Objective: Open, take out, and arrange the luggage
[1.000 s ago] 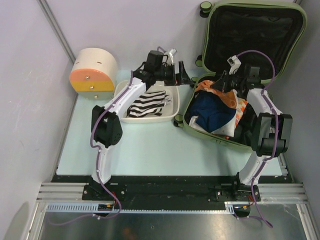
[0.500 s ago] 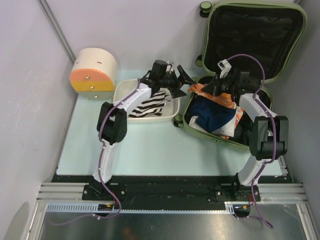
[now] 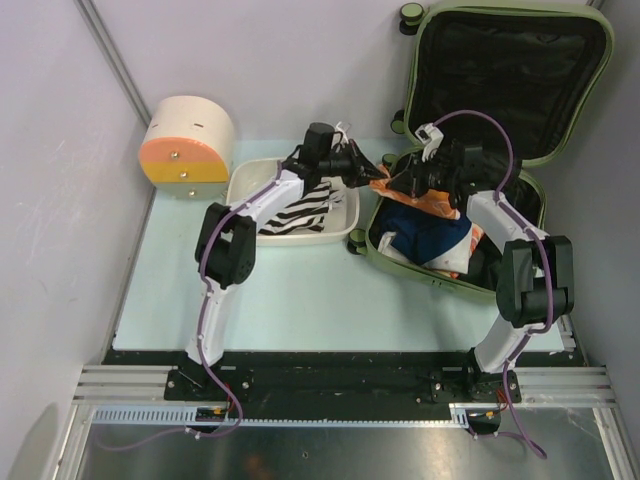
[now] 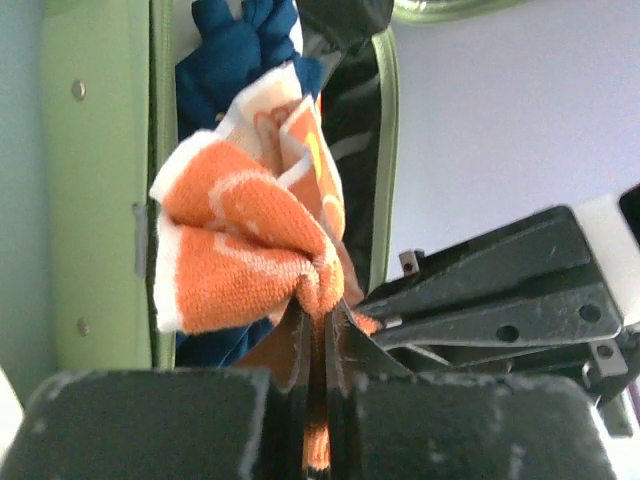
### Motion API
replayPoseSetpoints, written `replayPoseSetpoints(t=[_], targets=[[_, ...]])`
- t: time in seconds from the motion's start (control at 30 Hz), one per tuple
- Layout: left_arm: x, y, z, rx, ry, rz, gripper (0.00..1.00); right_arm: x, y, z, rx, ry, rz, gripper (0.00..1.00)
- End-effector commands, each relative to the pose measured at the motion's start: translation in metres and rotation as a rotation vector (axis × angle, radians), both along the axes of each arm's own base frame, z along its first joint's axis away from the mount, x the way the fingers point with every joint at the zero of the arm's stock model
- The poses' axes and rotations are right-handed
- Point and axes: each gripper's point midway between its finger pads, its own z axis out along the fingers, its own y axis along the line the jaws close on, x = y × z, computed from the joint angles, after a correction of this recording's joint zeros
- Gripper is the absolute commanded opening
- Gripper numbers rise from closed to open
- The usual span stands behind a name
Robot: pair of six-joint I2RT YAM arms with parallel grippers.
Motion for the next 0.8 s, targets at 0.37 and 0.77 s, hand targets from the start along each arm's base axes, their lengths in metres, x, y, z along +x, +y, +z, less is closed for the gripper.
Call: replayPoseSetpoints(t=[0.37,0.77], targets=[[0.029,0.163,0.006,0.373,-0.469,-0.054,0.00,0.004,-0.036,0.051,0.003,-0.128,-0.084,0.88],[0.044,0.293,-0.096,0.676,-0.398,0.018,0.00,-0.003,-0.058,0.036,-0.090,-0.097,-0.095,0.89]])
